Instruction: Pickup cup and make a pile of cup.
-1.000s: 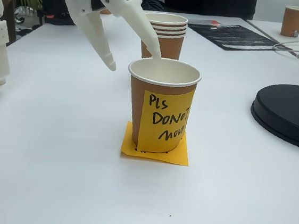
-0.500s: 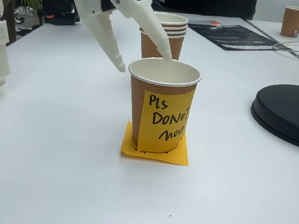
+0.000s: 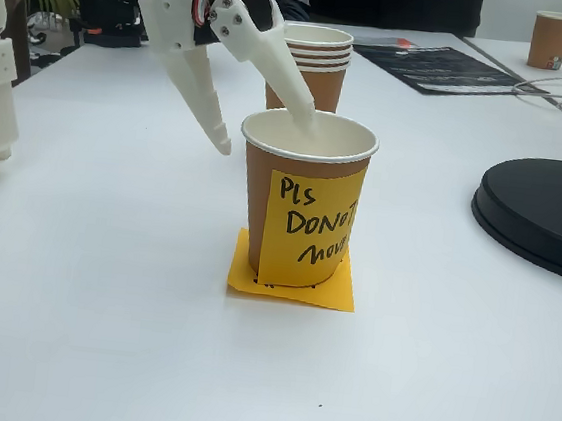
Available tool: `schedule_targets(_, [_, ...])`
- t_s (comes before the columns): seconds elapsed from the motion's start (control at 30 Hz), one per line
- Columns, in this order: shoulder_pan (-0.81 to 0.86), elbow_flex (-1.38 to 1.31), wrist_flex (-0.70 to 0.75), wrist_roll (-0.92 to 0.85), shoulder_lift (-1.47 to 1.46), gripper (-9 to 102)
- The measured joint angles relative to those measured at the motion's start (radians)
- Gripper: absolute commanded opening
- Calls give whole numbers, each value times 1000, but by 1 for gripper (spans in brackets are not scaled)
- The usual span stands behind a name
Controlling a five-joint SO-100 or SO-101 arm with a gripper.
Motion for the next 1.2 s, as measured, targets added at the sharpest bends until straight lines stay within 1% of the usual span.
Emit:
schedule_targets(0.27, [0,0,0,0,-6,30])
schedule_targets(0.5, [0,0,-81,0,-46,30])
schedule_targets(0.67, [-2,0,-106,0,-52,30])
schedule_targets(1.2, [-2,0,-106,0,-114,30])
